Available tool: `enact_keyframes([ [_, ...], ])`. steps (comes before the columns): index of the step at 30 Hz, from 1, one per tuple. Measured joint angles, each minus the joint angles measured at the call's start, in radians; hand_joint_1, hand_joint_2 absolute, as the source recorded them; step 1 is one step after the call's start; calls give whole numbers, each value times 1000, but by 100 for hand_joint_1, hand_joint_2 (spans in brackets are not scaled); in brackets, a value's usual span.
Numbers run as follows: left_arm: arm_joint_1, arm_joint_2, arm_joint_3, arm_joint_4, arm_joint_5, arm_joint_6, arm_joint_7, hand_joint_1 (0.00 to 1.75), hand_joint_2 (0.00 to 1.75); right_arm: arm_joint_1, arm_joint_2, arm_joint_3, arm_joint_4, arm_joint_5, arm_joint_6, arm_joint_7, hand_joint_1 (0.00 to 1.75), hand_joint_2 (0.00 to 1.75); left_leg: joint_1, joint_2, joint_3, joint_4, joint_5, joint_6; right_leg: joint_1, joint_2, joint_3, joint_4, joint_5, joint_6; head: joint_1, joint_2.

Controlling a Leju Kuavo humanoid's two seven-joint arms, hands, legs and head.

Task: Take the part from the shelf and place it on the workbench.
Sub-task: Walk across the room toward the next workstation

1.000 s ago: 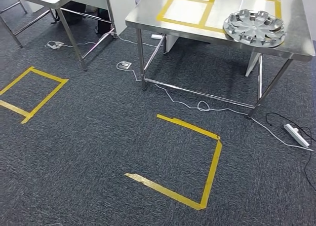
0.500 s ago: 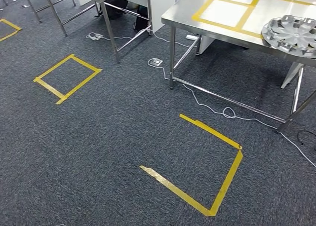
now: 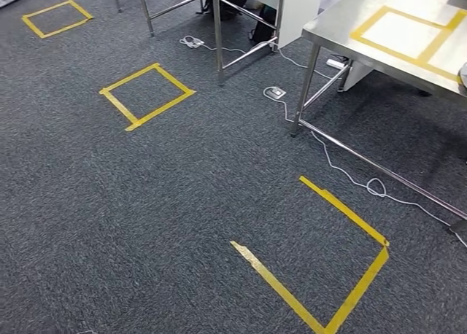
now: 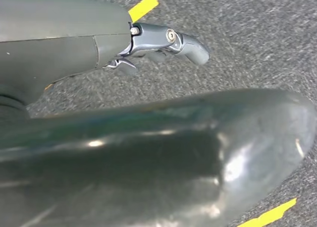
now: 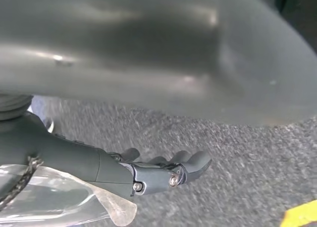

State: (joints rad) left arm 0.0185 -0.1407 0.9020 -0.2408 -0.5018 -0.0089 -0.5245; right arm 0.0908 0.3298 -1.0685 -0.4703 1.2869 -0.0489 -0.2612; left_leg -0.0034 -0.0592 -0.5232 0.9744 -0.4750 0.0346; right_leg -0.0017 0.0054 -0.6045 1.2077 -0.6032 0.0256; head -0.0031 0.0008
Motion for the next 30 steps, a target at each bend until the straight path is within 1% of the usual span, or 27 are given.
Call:
enact_keyframes([
  [1, 0, -2, 4, 0, -4, 0, 0, 0, 0, 1, 0, -1, -3, 7, 0, 0, 0, 0, 0, -14, 0, 2, 0, -2, -2, 19, 33, -71, 39, -2, 0, 0],
  [2, -1, -4, 8, -1, -8, 0, 0, 0, 0, 1, 0, -2, -6, 13, 0, 0, 0, 0, -1, -28, -3, 6, 0, -5, -5, 44, 64, -139, 66, -4, 0, 0],
  [3, -3, -5, 12, -2, -12, 0, 1, 0, 0, 2, 1, -4, -8, 19, -1, 1, 0, 0, -1, -41, -7, 10, 0, -10, -8, 66, 87, -189, 80, -6, -1, 0],
  [4, -3, -7, 17, -4, -15, 0, 2, 0, 0, 2, 1, -6, -10, 25, -2, 5, 0, 0, -1, -54, -14, 13, 1, -16, -9, 82, 100, -216, 82, -8, -1, 0],
  [5, -3, -9, 23, -5, -18, 0, 3, 0, 0, 2, 1, -9, -11, 30, -3, 9, 0, 0, 0, -66, -20, 15, 4, -23, -9, 81, 104, -222, 78, -10, -1, 0],
  [6, 0, -10, 29, -6, -21, 0, 5, 0, 0, 3, 2, -12, -12, 35, -4, 12, 0, 0, 2, -76, -26, 16, 7, -29, -8, 69, 105, -224, 80, -15, -1, 0],
  [7, 3, -12, 35, -7, -23, 0, 6, 0, 0, 3, 4, -14, -13, 37, -5, 15, 0, 0, 3, -70, -31, 20, 5, -35, -9, 56, 107, -227, 83, -21, -1, 0],
  [8, 6, -13, 40, -8, -24, 1, 7, 0, 0, 4, 5, -16, -14, 39, -5, 16, 0, 0, 2, -51, -40, 37, -7, -40, -9, 41, 108, -230, 86, -27, -5, 0],
  [9, 6, -13, 44, -8, -25, 1, 7, 0, 0, 5, 6, -18, -15, 41, -5, 16, 0, 0, 1, -22, -56, 71, -31, -44, -10, 25, 108, -233, 88, -32, -7, 0],
  [10, 5, -15, 48, -9, -26, 1, 8, 0, 0, 7, 6, -19, -16, 42, -5, 17, 0, 0, 1, 11, -81, 127, -65, -48, -8, 7, 108, -234, 88, -35, -11, 0],
  [11, 3, -16, 51, -10, -28, 1, 8, 0, 0, 9, 6, -21, -17, 45, -5, 17, 0, 0, 3, 32, -113, 197, -101, -53, -6, -12, 108, -234, 87, -38, -13, 0],
  [12, 1, -17, 54, -10, -31, 1, 8, 0, 0, 10, 6, -22, -17, 47, -5, 17, 0, 0, 6, 43, -141, 262, -128, -56, -4, -31, 106, -234, 86, -40, -13, 0],
  [13, 2, -19, 56, -11, -36, 0, 8, 0, 0, 10, 6, -24, -18, 52, -6, 15, 0, 0, 9, 48, -156, 302, -138, -59, -3, -49, 103, -233, 84, -41, -13, 0],
  [14, 3, -19, 59, -13, -43, -2, 8, 0, 0, 8, 6, -25, -18, 58, -7, 10, 0, 0, 11, 52, -153, 304, -129, -61, -2, -65, 101, -233, 82, -41, -13, 0],
  [15, 5, -19, 63, -16, -51, -5, 6, 0, 0, 5, 6, -27, -17, 66, -10, 3, 0, 0, 13, 59, -128, 263, -103, -62, -1, -79, 100, -233, 80, -40, -13, 0],
  [16, 7, -20, 67, -19, -61, -8, 5, 0, 0, 1, 6, -28, -15, 75, -15, -5, 0, 0, 13, 75, -88, 195, -71, -61, -1, -92, 102, -233, 77, -37, -13, 0],
  [18, 4, -22, 76, -27, -81, -13, 4, 0, 0, -4, 5, -32, -8, 91, -26, -16, 0, 0, 8, 119, -17, 66, -31, -54, 3, -116, 112, -231, 71, -29, -12, 0],
  [19, 1, -25, 80, -30, -88, -14, 4, 0, 0, -8, 4, -34, -4, 97, -31, -18, 0, 0, 5, 132, -1, 33, -25, -49, 5, -126, 117, -230, 69, -24, -10, 0],
  [20, 0, -27, 84, -33, -93, -14, 6, 0, 0, -12, 2, -37, 0, 101, -35, -19, 0, 0, 1, 133, 1, 23, -25, -42, 7, -136, 121, -230, 67, -19, -8, 0],
  [21, 2, -29, 89, -35, -96, -14, 7, 0, 0, -19, 1, -40, 4, 105, -37, -18, 0, 0, 0, 120, -3, 22, -22, -35, 6, -145, 124, -231, 67, -14, -6, 0],
  [22, 4, -31, 95, -37, -99, -14, 8, 0, 0, -25, 0, -41, 8, 108, -38, -17, 0, 0, 1, 110, -4, 19, -19, -29, 4, -142, 123, -230, 64, -8, -6, 0],
  [24, 7, -34, 104, -41, -101, -14, 10, 0, 0, -34, -3, -43, 20, 113, -38, -14, 0, 0, 5, 89, -5, 12, -11, -16, -2, -91, 104, -192, 36, 3, -4, 0],
  [26, 4, -38, 109, -47, -106, -16, 11, 0, 0, -38, -7, -47, 33, 115, -41, -12, 0, 0, 7, 64, -7, 9, -7, -8, -6, -26, 45, -71, -25, 8, 1, 0],
  [27, 3, -40, 110, -49, -109, -18, 11, 0, 0, -40, -9, -48, 41, 116, -45, -11, 0, 0, 6, 49, -8, 9, -6, -6, -6, -14, 7, 4, -52, 9, 3, 0],
  [28, 3, -41, 112, -51, -112, -20, 11, 0, 0, -42, -10, -50, 48, 116, -49, -11, 0, 0, 6, 34, -8, 9, -6, -5, -6, -9, -24, 59, -64, 9, 4, 0],
  [29, 3, -43, 114, -53, -114, -21, 11, 0, 0, -44, -12, -50, 55, 117, -53, -12, 0, 0, 5, 18, -7, 10, -6, -5, -6, -7, -41, 78, -54, 8, 5, 0],
  [30, 3, -45, 117, -54, -116, -22, 11, 0, 0, -47, -13, -50, 61, 117, -56, -13, 0, 0, 5, 1, -5, 10, -7, -6, -6, -3, -37, 54, -24, 6, 5, 0],
])
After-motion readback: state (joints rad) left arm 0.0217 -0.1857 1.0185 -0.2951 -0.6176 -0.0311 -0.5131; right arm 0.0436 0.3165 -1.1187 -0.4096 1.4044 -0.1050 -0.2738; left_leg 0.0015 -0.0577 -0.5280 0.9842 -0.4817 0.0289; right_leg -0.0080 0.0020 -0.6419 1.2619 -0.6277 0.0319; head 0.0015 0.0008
